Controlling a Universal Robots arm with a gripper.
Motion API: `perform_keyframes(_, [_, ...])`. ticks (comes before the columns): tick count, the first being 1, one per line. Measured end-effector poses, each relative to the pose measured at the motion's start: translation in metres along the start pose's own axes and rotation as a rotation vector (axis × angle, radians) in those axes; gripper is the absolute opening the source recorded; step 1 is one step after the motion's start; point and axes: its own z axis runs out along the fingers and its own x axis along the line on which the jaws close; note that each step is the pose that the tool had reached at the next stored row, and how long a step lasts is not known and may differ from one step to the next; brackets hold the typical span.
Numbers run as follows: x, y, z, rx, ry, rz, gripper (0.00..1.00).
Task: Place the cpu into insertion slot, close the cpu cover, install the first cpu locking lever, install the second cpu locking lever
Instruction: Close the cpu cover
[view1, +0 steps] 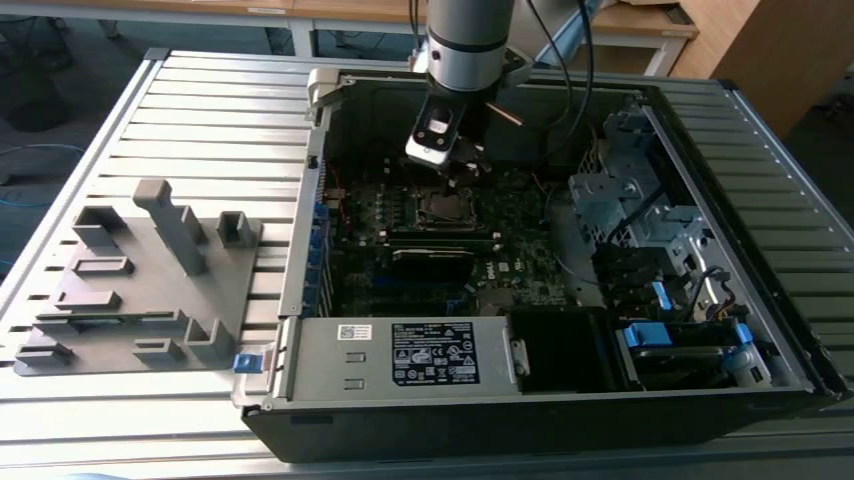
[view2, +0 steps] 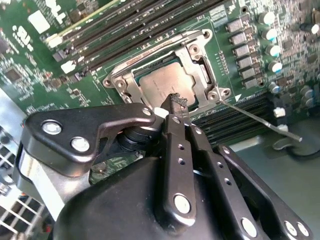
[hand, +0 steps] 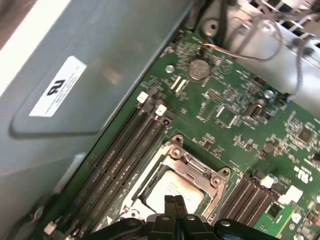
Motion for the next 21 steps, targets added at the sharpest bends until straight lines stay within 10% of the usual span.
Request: perform_keyframes(21, [0.0000, 0.0000, 0.0008, -0.0027, 0.0162, -0.343, 0.11])
